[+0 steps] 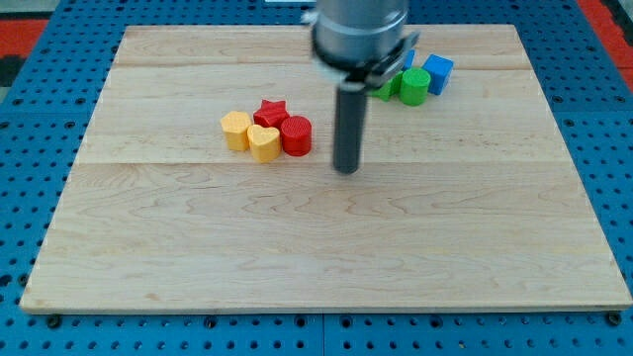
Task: Push the red circle into the group of blocks
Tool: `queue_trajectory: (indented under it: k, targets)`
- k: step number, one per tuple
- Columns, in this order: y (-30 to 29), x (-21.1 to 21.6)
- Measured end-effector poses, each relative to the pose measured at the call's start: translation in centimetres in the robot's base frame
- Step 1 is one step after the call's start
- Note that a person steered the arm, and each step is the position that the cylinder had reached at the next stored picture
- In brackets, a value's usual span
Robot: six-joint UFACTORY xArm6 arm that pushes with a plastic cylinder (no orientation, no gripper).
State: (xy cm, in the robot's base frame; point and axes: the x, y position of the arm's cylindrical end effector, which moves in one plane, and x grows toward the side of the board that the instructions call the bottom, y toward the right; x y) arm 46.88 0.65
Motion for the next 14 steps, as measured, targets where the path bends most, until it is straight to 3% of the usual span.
queue_trajectory:
  k: [1, 2, 4, 5, 7, 8, 9, 10, 11, 12, 14]
  targets:
    - [-3.7, -3.1]
    - [-3.6, -6.8]
    - [1.5, -15.3]
    - [0.3, -14.8]
    - [-3.6, -19.1]
    - [-0.2, -19.2]
    - [-4.3, -21.3]
    - [0.5, -23.2]
    - [4.3, -22.2]
    - [2.6, -23.9]
    - [-11.4, -15.1]
